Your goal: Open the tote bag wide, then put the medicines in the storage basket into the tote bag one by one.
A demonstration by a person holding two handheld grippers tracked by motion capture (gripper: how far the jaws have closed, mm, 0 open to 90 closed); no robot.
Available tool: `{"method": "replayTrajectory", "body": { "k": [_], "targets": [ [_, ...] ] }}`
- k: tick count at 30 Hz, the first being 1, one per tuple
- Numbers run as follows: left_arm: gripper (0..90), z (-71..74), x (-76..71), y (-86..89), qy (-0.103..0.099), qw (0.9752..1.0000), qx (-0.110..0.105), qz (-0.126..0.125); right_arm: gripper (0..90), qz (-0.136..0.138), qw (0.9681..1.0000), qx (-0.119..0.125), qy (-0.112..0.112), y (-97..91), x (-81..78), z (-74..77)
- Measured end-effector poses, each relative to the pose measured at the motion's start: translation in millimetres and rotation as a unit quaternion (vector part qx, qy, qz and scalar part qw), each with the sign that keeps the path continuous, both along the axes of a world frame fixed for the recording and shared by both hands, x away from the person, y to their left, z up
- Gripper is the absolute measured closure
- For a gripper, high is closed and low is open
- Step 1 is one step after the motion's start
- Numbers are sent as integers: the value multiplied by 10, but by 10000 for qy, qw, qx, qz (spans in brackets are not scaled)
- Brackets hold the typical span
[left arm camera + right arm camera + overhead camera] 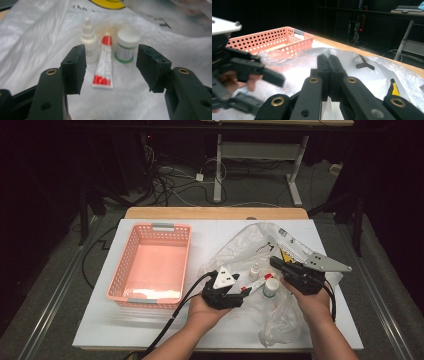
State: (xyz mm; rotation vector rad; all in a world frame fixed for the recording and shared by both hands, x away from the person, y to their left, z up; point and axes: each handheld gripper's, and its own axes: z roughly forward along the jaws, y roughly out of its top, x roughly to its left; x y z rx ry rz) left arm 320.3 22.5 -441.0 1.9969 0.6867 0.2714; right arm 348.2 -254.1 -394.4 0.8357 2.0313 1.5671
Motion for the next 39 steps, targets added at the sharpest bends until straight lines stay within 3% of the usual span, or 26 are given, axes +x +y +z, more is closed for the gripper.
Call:
{"method": "replayTrajectory", "body": {
  "k": [5,8,10,16,20,24,26,31,35,37,39],
  "targets": [
    [314,-151,-175,158,186,9996,216,-69,900,-16,10000,0,-29,5,-11,26],
    [270,-269,-214,209,341,9984,442,40,900,-56,10000,-24,-45,4,-15,34],
    [252,-324,-184,204,643,9962,577,101,900,-62,10000,-43,-45,3,-16,33],
    [214,-460,-146,131,1005,9897,995,231,900,-52,10000,-56,-37,-2,-44,27],
    [230,-467,-180,60,849,9883,1218,353,900,0,9999,-74,-77,-16,-67,30],
    [298,-465,-169,11,848,9887,1149,451,900,39,9999,-87,-62,-9,-81,15],
    [354,-461,-157,-29,826,9894,1147,335,900,64,9999,-123,-49,5,-80,7],
    [421,-455,-88,-139,1139,9911,683,123,900,96,9998,-155,-47,44,-83,-4],
    [499,-455,-139,-237,838,9902,1093,222,900,68,9998,-166,-21,36,-91,-7],
    [530,-457,-161,-257,721,9902,1174,217,900,59,9998,-192,-30,29,-85,-16],
    [621,-457,-182,-272,646,9906,1200,90,900,46,9998,-190,-7,29,-84,-27]
  ]
}}
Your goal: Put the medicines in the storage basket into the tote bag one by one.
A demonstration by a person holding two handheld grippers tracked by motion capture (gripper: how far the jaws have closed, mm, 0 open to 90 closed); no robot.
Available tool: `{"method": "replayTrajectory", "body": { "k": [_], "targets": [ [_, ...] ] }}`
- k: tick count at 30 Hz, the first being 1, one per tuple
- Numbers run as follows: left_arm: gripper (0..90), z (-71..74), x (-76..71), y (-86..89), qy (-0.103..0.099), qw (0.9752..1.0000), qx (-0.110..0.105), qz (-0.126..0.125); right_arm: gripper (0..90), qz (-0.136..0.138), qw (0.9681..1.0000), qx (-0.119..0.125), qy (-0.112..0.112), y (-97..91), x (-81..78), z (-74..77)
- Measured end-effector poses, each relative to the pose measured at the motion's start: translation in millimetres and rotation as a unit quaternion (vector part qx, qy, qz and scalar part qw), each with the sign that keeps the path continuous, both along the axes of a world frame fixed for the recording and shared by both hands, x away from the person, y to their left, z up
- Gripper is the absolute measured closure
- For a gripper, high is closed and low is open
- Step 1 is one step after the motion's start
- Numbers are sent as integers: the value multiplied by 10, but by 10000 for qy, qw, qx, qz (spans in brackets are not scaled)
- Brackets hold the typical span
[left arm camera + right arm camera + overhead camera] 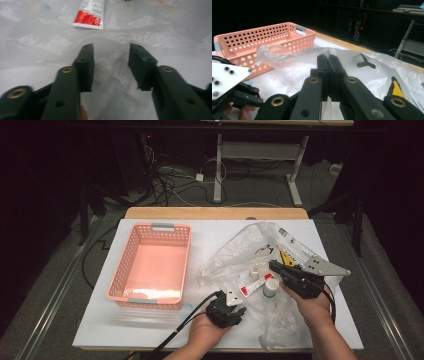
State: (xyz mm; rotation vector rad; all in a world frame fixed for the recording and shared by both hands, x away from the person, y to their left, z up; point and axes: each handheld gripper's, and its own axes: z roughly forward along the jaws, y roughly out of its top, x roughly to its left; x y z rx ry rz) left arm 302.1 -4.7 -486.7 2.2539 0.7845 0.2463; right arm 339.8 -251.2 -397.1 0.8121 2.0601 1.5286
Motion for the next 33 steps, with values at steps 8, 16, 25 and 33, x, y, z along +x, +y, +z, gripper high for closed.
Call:
{"method": "replayTrajectory", "body": {
  "k": [8,16,25,33],
  "targets": [
    [884,10,7,26,103,9995,-112,-288,900,-26,10000,-18,4,-15,-33,-1],
    [887,268,-56,343,-377,9983,-445,-58,900,-41,9999,52,-77,-73,-52,46],
    [885,480,-78,546,-727,9938,-821,159,900,-4,10000,20,-47,-49,-46,33],
    [116,86,80,348,183,9992,-143,319,900,-27,10000,-1,2,-43,-38,11]
  ]
}}
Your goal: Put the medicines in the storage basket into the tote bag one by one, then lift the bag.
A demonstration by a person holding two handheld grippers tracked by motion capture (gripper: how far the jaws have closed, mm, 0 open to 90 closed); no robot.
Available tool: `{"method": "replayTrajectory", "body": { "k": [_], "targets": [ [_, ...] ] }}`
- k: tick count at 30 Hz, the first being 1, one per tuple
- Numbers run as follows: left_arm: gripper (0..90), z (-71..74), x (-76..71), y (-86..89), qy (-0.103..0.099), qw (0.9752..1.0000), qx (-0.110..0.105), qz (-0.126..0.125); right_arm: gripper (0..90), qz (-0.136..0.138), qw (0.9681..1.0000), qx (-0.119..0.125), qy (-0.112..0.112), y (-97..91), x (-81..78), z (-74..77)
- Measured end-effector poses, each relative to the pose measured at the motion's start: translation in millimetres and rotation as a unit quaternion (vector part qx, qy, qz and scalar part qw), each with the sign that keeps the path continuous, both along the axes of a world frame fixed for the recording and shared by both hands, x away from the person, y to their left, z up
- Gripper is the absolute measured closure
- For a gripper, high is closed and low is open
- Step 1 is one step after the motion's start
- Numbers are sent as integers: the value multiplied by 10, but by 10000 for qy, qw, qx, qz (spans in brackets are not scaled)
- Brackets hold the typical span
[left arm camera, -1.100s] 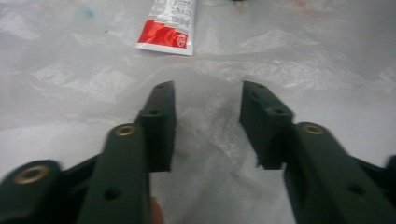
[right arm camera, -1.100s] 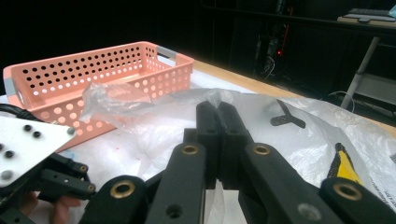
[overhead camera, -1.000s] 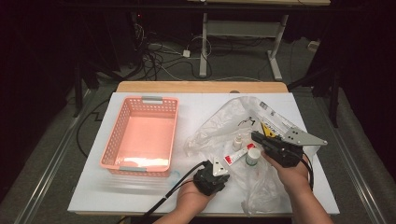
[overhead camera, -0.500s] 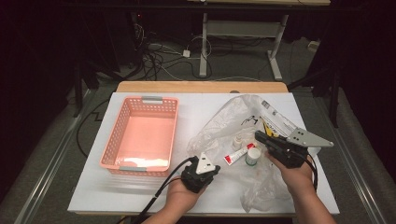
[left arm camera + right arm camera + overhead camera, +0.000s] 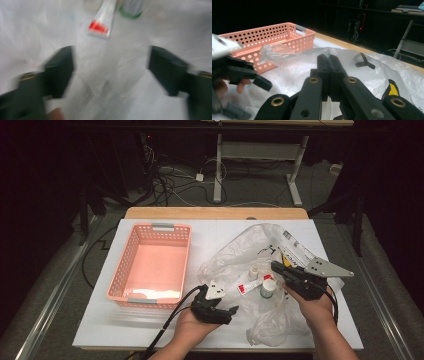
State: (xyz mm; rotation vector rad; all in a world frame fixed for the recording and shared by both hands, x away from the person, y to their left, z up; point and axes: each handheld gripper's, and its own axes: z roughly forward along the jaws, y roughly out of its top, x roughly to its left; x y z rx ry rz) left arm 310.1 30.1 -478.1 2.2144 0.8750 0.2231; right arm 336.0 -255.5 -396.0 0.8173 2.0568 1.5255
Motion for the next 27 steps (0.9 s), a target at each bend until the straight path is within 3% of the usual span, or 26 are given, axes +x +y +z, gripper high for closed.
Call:
{"method": "replayTrajectory", "body": {
  "k": [2,3,5,8,12,13,18,20,27],
  "targets": [
    [122,-103,4,-86,127,9995,303,-18,900,23,10000,-13,-8,4,6,-8],
    [125,-99,-23,-99,5,9995,295,-64,900,21,10000,-10,-6,7,5,-9],
    [301,-94,-36,-102,-50,9998,178,-22,900,28,10000,-6,-10,8,5,-8],
    [528,-91,12,-58,-17,9996,20,293,900,38,10000,-14,-12,13,1,-6],
    [838,-97,75,-39,-21,9993,-62,381,900,47,10000,-29,-6,31,-5,-6],
    [878,-96,76,-40,-38,9993,-67,372,900,54,10000,-35,-19,33,-4,-6],
    [884,-56,-3,-44,-598,9977,-170,260,900,23,10000,-22,-9,27,-6,-5],
    [884,-49,-8,-49,-731,9967,-225,262,900,27,10000,-11,-12,21,-4,-8],
    [883,72,-55,-18,-1328,9903,-308,284,900,-9,10000,29,-32,14,3,-2]
  ]
}}
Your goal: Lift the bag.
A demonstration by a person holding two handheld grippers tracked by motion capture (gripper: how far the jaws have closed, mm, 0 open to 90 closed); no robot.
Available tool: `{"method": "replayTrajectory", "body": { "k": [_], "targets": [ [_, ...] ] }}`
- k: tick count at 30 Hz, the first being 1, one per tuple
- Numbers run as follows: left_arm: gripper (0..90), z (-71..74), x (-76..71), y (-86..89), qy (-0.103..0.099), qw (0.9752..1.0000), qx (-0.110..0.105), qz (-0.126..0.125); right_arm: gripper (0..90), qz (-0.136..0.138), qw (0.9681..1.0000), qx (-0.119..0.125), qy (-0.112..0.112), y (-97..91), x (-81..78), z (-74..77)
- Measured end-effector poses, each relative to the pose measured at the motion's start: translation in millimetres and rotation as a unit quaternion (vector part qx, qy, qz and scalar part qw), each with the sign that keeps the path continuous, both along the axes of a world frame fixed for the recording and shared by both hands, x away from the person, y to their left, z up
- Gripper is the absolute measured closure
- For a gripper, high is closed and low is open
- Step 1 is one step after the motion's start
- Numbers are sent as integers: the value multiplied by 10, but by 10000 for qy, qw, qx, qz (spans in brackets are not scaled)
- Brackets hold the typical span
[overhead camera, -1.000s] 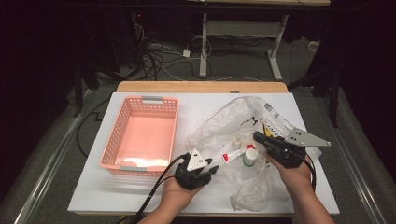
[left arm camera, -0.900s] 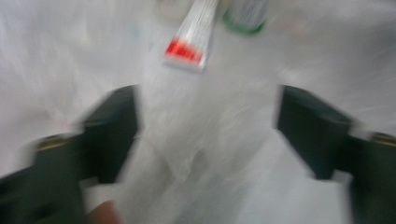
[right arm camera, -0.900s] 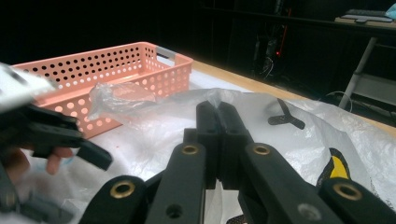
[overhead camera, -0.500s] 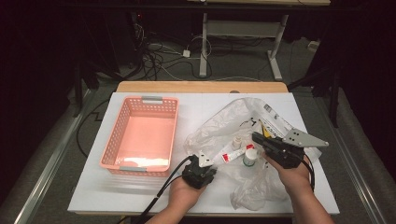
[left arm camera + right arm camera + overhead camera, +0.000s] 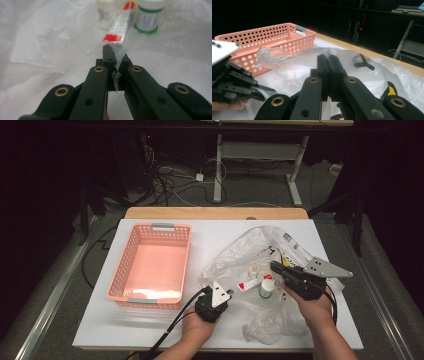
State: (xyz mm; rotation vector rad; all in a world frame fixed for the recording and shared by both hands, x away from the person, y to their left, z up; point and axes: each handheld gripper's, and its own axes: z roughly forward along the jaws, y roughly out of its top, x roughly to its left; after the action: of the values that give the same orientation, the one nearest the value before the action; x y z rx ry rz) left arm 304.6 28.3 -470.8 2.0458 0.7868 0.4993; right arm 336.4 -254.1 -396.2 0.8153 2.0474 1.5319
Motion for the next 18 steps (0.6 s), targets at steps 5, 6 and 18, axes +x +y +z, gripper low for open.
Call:
{"method": "replayTrajectory", "body": {
  "k": [5,6,18],
  "targets": [
    [883,109,30,105,-255,9993,-252,83,900,-94,10000,-1,-28,-11,13,-6],
    [883,139,31,127,-304,9990,-310,108,900,-111,9999,5,-33,-10,7,-3],
    [883,780,95,167,-1450,9855,-822,321,900,-256,9984,245,-438,52,-52,165]
  ]
}}
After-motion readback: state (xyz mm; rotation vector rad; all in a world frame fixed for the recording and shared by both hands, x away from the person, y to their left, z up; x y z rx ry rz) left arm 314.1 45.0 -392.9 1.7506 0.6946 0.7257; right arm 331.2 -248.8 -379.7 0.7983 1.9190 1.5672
